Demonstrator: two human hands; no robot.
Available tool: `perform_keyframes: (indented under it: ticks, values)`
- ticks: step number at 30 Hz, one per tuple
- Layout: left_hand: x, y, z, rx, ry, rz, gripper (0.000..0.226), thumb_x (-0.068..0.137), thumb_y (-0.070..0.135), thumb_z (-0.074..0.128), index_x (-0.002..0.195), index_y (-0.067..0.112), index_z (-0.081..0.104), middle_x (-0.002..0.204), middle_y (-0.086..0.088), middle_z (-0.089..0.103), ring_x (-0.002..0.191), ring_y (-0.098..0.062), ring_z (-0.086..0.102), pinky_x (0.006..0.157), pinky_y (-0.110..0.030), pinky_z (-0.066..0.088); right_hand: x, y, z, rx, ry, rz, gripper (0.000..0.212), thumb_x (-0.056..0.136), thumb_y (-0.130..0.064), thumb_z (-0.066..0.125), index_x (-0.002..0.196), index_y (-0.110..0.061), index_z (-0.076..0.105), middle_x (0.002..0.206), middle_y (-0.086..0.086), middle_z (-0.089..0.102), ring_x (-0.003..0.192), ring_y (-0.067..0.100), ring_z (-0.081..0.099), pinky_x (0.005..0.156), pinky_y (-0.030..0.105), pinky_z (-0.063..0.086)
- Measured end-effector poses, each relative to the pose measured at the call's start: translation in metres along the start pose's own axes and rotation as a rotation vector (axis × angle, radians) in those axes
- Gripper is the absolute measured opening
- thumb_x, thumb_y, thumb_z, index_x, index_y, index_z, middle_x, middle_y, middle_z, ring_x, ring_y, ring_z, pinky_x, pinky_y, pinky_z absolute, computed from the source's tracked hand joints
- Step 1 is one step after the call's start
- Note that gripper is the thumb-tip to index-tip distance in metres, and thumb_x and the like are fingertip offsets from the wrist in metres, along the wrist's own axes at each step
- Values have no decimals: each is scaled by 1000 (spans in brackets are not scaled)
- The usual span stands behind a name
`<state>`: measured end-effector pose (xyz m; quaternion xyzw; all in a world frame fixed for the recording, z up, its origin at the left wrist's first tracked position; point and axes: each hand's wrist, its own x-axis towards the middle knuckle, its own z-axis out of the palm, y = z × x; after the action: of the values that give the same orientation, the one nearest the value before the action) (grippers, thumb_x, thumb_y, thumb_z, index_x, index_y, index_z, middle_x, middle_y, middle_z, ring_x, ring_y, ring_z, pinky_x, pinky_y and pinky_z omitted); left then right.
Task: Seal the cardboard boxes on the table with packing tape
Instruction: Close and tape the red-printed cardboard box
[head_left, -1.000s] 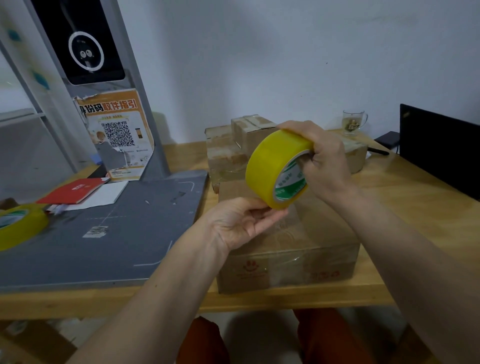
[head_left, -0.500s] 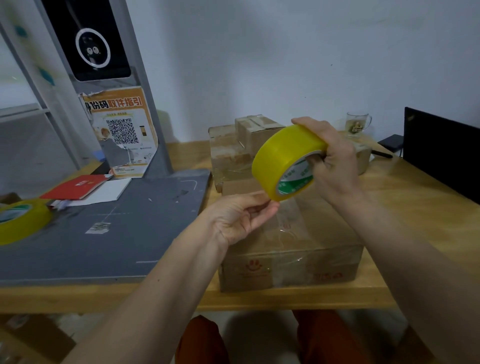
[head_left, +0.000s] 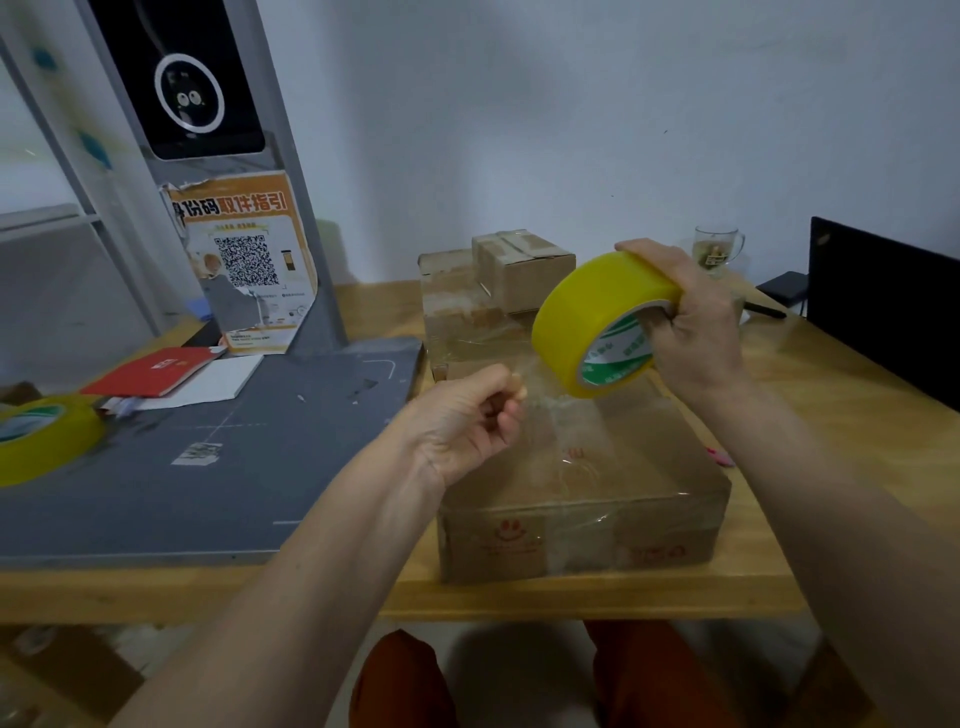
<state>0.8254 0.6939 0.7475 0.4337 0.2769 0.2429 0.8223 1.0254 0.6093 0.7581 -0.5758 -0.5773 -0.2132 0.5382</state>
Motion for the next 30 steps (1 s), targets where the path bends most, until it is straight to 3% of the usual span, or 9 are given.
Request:
perform_keyframes:
  ticks: [2,5,7,11,14,16,20,26,30]
  values:
    - [-1,4,-11,20,-7,18,40,89,-6,55,53,11,62,60,-4,56,48,-7,49,42,-14,40,-2,6,-1,-53,-21,-10,55,70,13,46,123,3,58,110,20,61,102,21,53,86,8,34]
    - [-3,8,-20,3,-10,24,25,84,-4,55,65,12,54,62,-3,52,50,-7,47,43,-15,39,-3,6,7,-94,-64,-35,56,68,15,47,122,4,59,108,25,61,102,37,56,86,21,36]
    - [-4,10,-23,-13,-24,29,12,74,3,61,72,11,52,63,-2,52,52,-8,47,44,-17,41,-2,3,14,-96,-74,-54,58,66,14,46,122,2,60,106,23,61,100,35,56,85,23,37]
    - [2,13,-33,164,83,169,22,82,12,70,67,15,54,58,3,50,47,-5,44,42,-16,38,0,-1,21,-83,-91,-29,63,67,15,49,126,-3,57,113,18,60,103,7,45,89,2,29]
    - [9,14,-41,312,214,296,33,93,9,65,65,16,47,56,4,44,46,-6,37,41,-16,34,1,-6,31,-125,-176,-7,69,71,19,52,134,-8,52,117,18,57,109,25,50,92,21,35]
    - [12,16,-48,311,273,300,35,94,7,63,64,16,46,53,6,42,44,-5,35,40,-16,32,5,-7,35,-175,-247,-35,71,72,19,52,137,-9,50,111,19,54,101,33,51,85,33,38]
    - [12,24,-73,225,368,257,35,96,6,60,66,17,46,45,9,40,37,-2,33,36,-14,28,9,0,35,-345,-404,-99,70,74,18,54,137,-14,52,101,18,49,91,36,50,71,34,36]
    - [25,8,-86,163,446,77,27,94,13,65,70,15,53,45,7,46,34,-3,35,33,-15,29,5,-6,45,-386,-389,-114,71,74,19,56,135,-17,55,100,17,51,92,34,49,70,32,31]
    - [37,2,-88,131,510,95,26,91,14,70,70,15,55,43,7,47,33,-2,35,32,-16,29,15,-13,47,-440,-436,-207,64,72,21,58,128,-11,62,98,23,57,90,40,52,67,40,41]
